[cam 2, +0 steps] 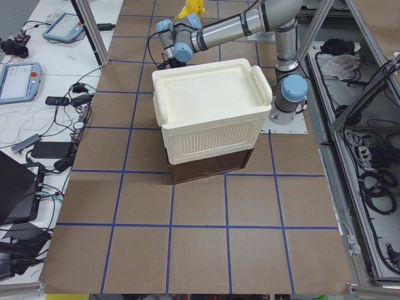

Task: Pull drawer sideways
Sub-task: 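Keep pulling the drawer open with the left gripper toward the table center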

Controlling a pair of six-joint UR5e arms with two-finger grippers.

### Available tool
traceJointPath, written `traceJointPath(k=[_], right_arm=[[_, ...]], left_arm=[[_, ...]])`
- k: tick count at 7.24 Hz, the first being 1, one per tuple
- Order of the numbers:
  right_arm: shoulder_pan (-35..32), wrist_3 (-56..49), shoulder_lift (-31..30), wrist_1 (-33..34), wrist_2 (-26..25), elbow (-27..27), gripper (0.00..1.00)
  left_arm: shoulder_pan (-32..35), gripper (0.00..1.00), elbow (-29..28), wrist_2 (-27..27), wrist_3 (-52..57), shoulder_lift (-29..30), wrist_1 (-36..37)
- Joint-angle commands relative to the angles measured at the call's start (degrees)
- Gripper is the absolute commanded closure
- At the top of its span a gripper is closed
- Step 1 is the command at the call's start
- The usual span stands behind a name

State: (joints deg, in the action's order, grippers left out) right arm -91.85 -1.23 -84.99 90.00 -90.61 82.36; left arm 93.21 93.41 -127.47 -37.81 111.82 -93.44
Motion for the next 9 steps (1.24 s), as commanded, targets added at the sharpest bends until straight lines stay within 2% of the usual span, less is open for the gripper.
traceJointPath(k=[1,9], right_arm=[[0.00,0.00,0.00,0.00,-0.01,0.00,0.00],[0.00,0.00,0.00,0.00,0.08,0.00,0.00]], left_arm=[[0.48,1.00,-0.77,0.65,-0.42,0.41,-0.51],[2.85,1.00,-4.90,3.11,-2.09,2.17,-3.33]])
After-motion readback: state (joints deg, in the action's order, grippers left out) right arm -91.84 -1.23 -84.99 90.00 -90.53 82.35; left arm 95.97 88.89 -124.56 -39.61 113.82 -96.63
